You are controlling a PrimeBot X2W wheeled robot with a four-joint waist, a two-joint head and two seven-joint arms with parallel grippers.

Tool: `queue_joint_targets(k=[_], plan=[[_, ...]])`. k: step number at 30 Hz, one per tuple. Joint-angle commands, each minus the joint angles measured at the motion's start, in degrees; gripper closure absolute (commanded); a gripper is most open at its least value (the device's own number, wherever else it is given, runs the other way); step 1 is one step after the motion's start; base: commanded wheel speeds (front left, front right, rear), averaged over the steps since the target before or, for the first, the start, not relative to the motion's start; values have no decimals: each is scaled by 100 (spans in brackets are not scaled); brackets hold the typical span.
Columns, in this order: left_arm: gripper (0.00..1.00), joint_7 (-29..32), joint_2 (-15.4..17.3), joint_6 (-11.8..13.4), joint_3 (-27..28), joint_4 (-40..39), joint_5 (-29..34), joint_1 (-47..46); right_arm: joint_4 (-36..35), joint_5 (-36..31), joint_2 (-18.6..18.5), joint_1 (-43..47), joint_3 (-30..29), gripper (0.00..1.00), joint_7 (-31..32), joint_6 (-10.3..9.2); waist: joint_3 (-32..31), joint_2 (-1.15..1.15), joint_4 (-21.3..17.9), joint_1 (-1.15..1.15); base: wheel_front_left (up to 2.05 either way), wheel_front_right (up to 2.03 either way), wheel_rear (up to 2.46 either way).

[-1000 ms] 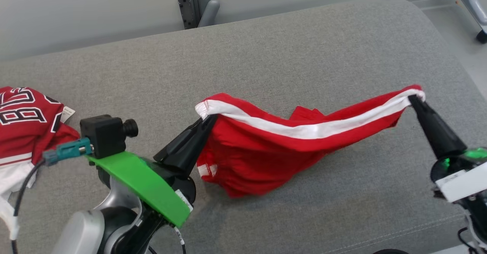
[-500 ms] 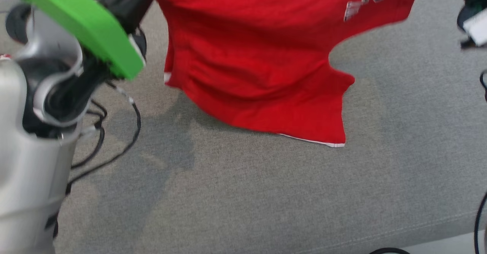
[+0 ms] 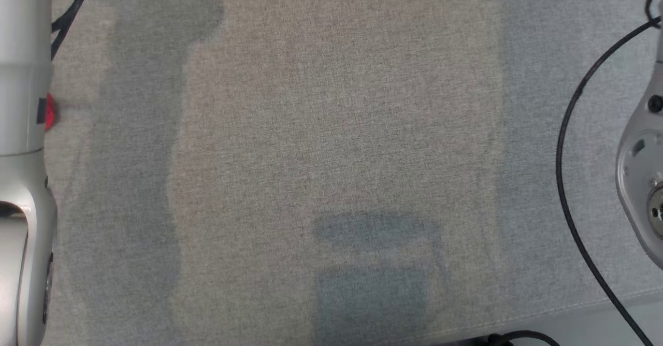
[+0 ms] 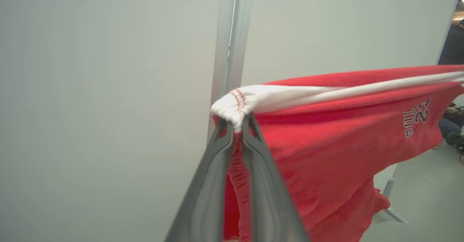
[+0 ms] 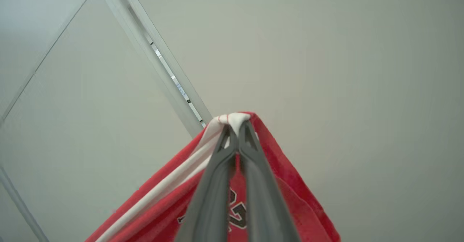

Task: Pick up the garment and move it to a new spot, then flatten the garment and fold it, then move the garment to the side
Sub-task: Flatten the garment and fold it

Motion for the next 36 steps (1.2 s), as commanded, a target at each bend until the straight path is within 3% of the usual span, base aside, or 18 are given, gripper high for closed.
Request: queue_joint_targets(k=[1, 5, 8, 12, 14, 22, 24, 30, 36], plan=[[100, -300, 47, -71, 18, 233, -15, 72, 116, 299, -55, 87, 259, 100, -141, -10, 260, 0, -91, -2, 0, 0, 0], [100, -917, -18, -246, -159, 771, -274, 797, 85, 1131, -43, 1041, 1408, 100, -472, -9, 38, 0, -200, -2, 0, 0, 0], [100, -1013, 130, -252, -751, 389, -574, 1786, -290, 1498, -114, 2130, 2049, 100, -596, -5, -150, 0, -211, -2, 0, 0, 0], [100, -1054, 514, -245, -1294, -303, -973, 3084, -928, 1987, -619, 3818, 2658, 100, -596, -5, -459, 0, -116, -2, 0, 0, 0], [100, -1056, 572, -246, -1260, -515, -1060, 3380, -1107, 2139, -767, 4201, 2756, 100, -648, -5, -559, 0, -95, -2, 0, 0, 0], [100, -1055, 665, -244, -345, -2192, -1358, 6301, -2162, 2852, -1814, 6625, 3268, 100, -749, -9, -1598, 0, -185, -2, 0, 0, 0], [100, -1055, 683, -113, -181, -2534, -1209, 7009, -2349, 2988, -2041, 7028, 3337, 100, -705, -10, -1849, 0, -205, -2, 0, 0, 0], [100, -1056, 198, 66, -2, -3158, -1183, 8923, -3005, 3313, -2666, 8309, 3475, 100, -528, -12, -2502, 0, -166, -2, 0, 0, 0], [100, -1051, -8, 125, -214, -3645, -1195, 10025, -4010, 3641, -3445, 9932, 2970, 100, -517, -13, -2641, 0, 70, -2, 0, 0, 0]])
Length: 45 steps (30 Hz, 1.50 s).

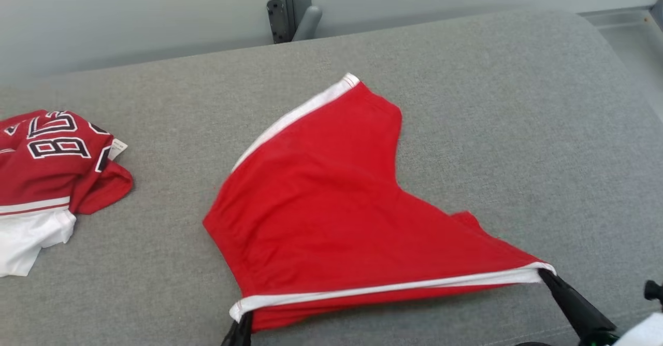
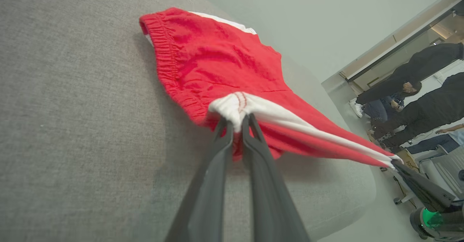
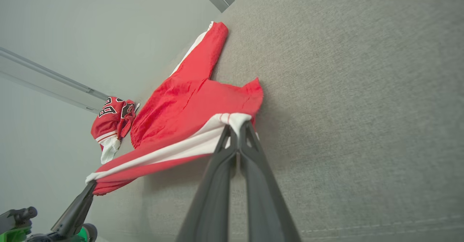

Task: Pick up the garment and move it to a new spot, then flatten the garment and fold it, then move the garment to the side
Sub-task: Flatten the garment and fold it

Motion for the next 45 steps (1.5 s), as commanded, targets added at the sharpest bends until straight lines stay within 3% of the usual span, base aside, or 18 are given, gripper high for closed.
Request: queue_joint_targets(k=[1, 5, 9, 19, 24, 34, 45], plan=[[100, -20, 40, 85, 42, -151, -2, 206, -213, 83, -177, 313, -304, 100, -86, -15, -193, 0, 216, 1, 0, 0, 0], [100, 155, 52, 201, -8, -527, -56, 228, -659, 179, -255, 711, -879, 100, -8, -19, -38, 0, 380, 1, 0, 0, 0], [100, 535, -138, 379, 25, -745, -350, -204, -631, 134, -62, 123, -1140, 100, 419, -16, 313, 0, 572, 1, 0, 0, 0], [100, 1333, -603, 1135, 100, -84, -378, -2353, 857, -395, 716, -2879, -1193, 100, 1628, -12, 1374, 0, 1247, 1, 0, 0, 0], [100, 1339, -694, 1313, 59, 365, -298, -2999, 1569, -672, 973, -3866, -1110, 100, 1984, -12, 1542, 0, 1466, 1, 0, 0, 0], [100, 1405, -812, 1319, -222, 1161, -500, -3759, 3006, -1306, 1270, -5213, -763, 100, 2505, -12, 1598, 0, 1817, 1, 0, 0, 0], [100, 1674, -843, 1183, -749, 1744, -658, -4307, 3702, -1708, 1246, -5711, -503, 100, 2587, -11, 1658, 0, 1868, 1, 0, 0, 0]])
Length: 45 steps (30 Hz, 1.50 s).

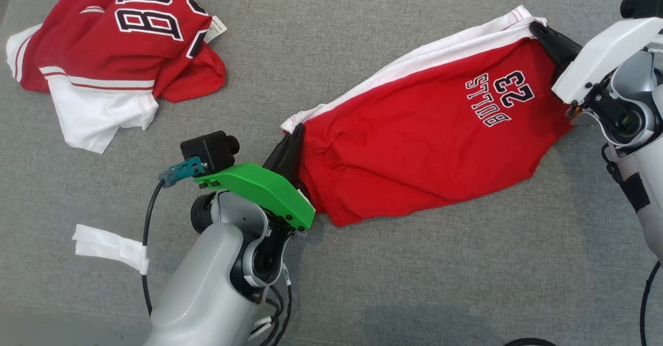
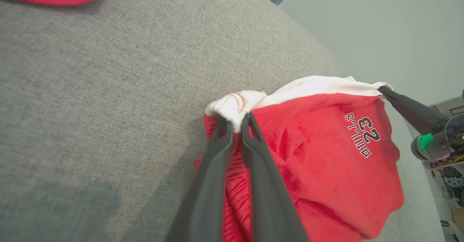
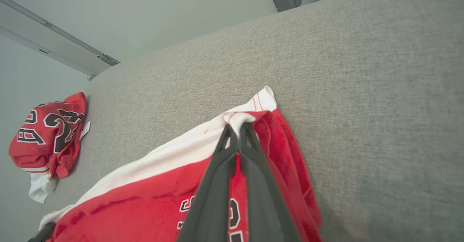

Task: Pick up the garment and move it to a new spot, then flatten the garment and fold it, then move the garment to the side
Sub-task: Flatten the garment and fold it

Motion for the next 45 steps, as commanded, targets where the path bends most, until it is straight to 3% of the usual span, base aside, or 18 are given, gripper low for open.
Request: queue_joint_targets(k=[1, 3, 4, 5, 6, 8, 10, 11, 13, 17, 20, 26, 34, 44, 45], plan=[[100, 6, 4, 13, -7, 45, 22, -112, 27, -51, 36, -98, 34, 100, 1, -6, 11, 0, -23, 0, 0, 0, 0], [100, 11, 4, 36, -29, 132, 44, -180, 90, -104, 72, -159, 78, 100, -76, -6, 26, 0, -63, 0, 0, 0, 0], [98, 6, 4, 46, -35, 163, 52, -206, 108, -138, 87, -186, 105, 86, -117, -6, 28, 0, -80, 0, 0, 0, 0], [89, 24, 8, 60, -53, 196, 78, -225, 124, -153, 118, -196, 139, 26, -146, -6, 24, 0, -98, 0, 0, 0, 0], [76, 46, 22, 53, -74, 229, 104, -236, 154, -169, 145, -197, 167, 0, -154, -6, 14, 0, -116, 0, 0, 0, 0], [61, 87, 54, 33, -111, 297, 101, -239, 138, -176, 185, -181, 270, 0, -115, -6, -12, 0, -162, 0, 0, 0, 0], [55, 95, 108, 39, -116, 322, 116, -225, 81, -163, 186, -158, 330, 0, -125, -6, -47, 0, -218, 0, 0, 0, 0], [28, 87, 152, 73, -142, 316, 146, -210, -30, -90, 179, -122, 346, 0, -183, -6, -93, 0, -261, 0, 0, 0, 0], [0, 50, 223, 117, -155, 269, 218, -166, -239, 87, 186, -16, 307, 0, -199, -6, -163, 0, -299, 0, 0, 0, 0], [0, 31, 515, 211, -343, 86, 579, -71, -633, 201, -145, 289, 252, 0, -55, -7, -281, 0, -352, 0, 0, 0, 0], [0, -140, 688, 318, -357, -234, 785, 58, -843, -149, -442, 504, 327, 0, 31, -4, -333, 0, -380, 0, 0, 0, 0], [0, -583, 1122, 596, -501, -856, 1455, 272, -856, -619, -613, 646, 189, 0, 174, -4, -249, 0, -312, 0, 0, 0, 0], [0, -1175, 1030, 768, -600, -1131, 1737, 588, -550, -1003, -442, 555, -60, 0, 693, -4, 21, 0, 61, 0, 0, 0, 0], [0, -1604, 825, 486, -631, -867, 1796, 782, -180, -1337, -212, 635, -155, 0, 1499, -2, -77, 0, 371, 0, 0, 0, 0], [0, -1615, 817, 448, -632, -821, 1797, 804, -170, -1353, -191, 654, -141, 29, 1580, -2, -104, 0, 371, 0, 0, 0, 0]])
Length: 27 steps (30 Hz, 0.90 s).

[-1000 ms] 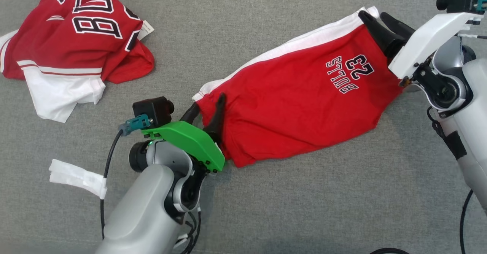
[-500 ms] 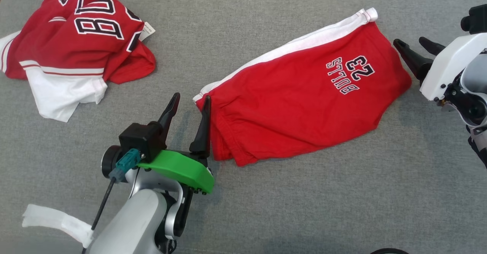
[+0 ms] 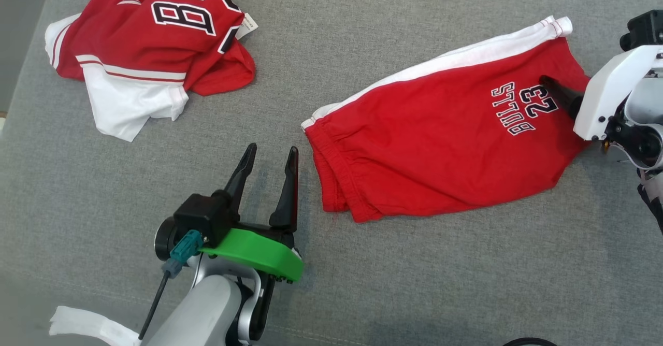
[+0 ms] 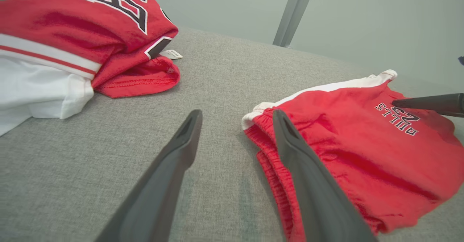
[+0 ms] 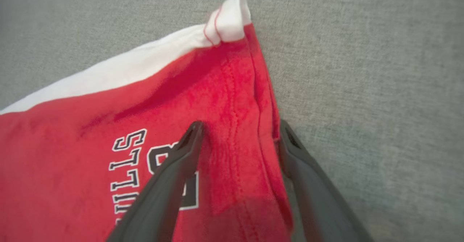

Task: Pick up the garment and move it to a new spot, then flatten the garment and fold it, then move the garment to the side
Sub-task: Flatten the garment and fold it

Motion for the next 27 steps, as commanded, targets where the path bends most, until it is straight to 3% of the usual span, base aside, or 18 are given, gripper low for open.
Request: queue_joint_targets(k=[1, 7, 14, 22, 27], plan=[[0, -46, -22, -74, 17, 75, 69, 91, 85, -45, 158, 153, 113, 100, 183, 3, -85, 0, 18, 0, 0, 0, 0], [0, -95, 109, -296, 82, 282, 147, 332, 137, 49, 349, 333, -32, 100, 318, 2, -478, 0, -295, 0, 0, 0, 0], [0, -106, 442, -518, 256, 364, 229, 922, 260, 645, 769, 826, -699, 100, 251, 2, -1251, 0, -872, 0, 0, 0, 0], [0, -104, 683, -656, 421, 207, 455, 1471, 503, 774, 645, 1313, -1590, 100, 176, 2, -1460, 0, -1250, 0, 0, 0, 0], [0, -104, 528, -605, 503, 189, 527, 1622, 1046, 380, 312, 1474, -2392, 100, -116, 2, -1435, 0, -1267, 0, 0, 0, 0]])
